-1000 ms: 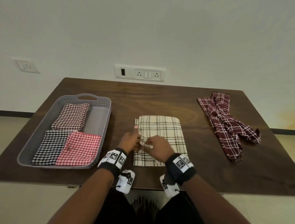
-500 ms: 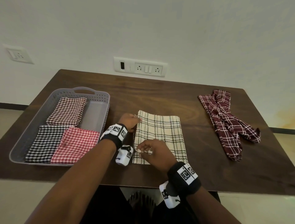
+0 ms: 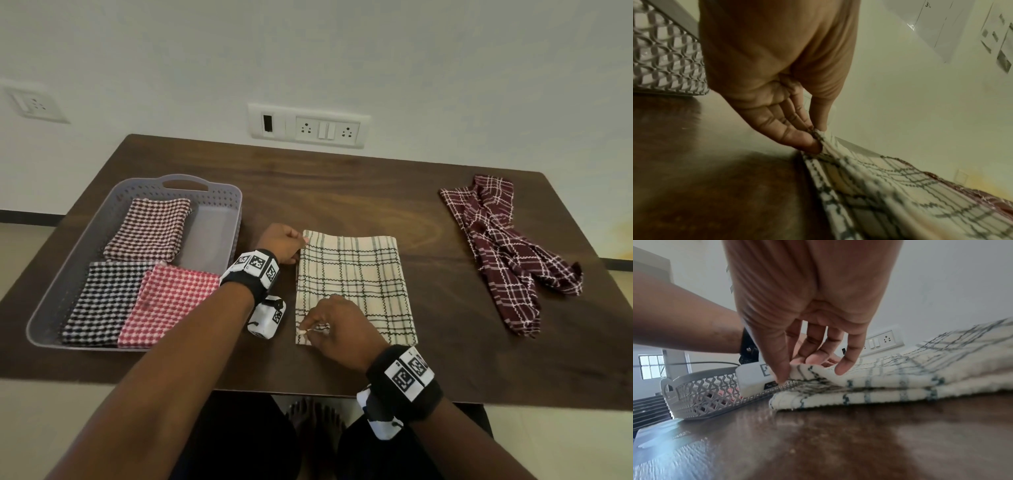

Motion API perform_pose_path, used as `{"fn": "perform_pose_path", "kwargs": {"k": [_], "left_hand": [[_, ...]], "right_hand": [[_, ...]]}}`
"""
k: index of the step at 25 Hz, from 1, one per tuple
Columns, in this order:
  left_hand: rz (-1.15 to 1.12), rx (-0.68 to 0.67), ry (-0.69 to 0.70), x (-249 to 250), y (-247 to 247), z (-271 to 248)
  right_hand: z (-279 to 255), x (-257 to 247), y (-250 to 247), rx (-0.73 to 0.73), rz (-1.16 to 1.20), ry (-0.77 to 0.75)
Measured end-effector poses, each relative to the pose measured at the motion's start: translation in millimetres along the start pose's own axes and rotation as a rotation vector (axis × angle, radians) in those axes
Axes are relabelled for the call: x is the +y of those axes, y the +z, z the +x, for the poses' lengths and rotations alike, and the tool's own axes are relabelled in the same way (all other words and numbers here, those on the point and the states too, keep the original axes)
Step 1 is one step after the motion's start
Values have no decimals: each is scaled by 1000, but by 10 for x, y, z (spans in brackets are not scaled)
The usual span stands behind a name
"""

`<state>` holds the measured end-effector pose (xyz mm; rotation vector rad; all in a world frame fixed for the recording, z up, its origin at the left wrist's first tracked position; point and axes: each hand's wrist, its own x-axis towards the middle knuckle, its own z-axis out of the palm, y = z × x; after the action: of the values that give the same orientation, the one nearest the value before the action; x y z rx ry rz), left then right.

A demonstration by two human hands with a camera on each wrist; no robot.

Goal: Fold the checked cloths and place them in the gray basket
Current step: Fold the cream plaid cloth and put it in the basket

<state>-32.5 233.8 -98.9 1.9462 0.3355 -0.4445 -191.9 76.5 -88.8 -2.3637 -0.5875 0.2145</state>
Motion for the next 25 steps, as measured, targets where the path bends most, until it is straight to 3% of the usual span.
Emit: {"fn": "perform_pose_path", "kwargs": {"k": [2, 5, 7, 9, 10, 12, 13, 16, 18, 20, 22, 25], "left_hand": [[-58, -8, -22, 20, 30, 6], [-71, 21, -44, 24, 71, 10], [21, 81, -8, 53, 71, -37], [298, 146, 120, 76, 73, -137], [431, 174, 222, 80, 109, -213], [532, 141, 421, 82, 234, -418], [557, 65, 466, 64, 310, -502], [754, -245, 357, -92, 484, -630], [833, -306, 321, -181, 488, -656], [864, -361, 312, -195, 474, -707], [924, -388, 327, -172, 499, -787], [819, -357, 454, -136, 690, -895]], "right_hand": [[-3, 33, -14, 12, -56, -35], [9, 93, 21, -142, -180, -28], [-16, 131, 26, -197, -131, -18], [-32, 186, -60, -101, 36, 50], [-22, 261, -129, 24, 72, 95], [61, 444, -305, 197, -36, 157], [125, 535, -396, 157, -111, 202], [274, 804, -549, -193, -335, 340], [244, 992, -641, -346, -413, 390], [130, 1112, -776, -382, -400, 455], [-14, 1151, -889, -309, -321, 553], [-251, 1129, -916, 13, -212, 672]]}}
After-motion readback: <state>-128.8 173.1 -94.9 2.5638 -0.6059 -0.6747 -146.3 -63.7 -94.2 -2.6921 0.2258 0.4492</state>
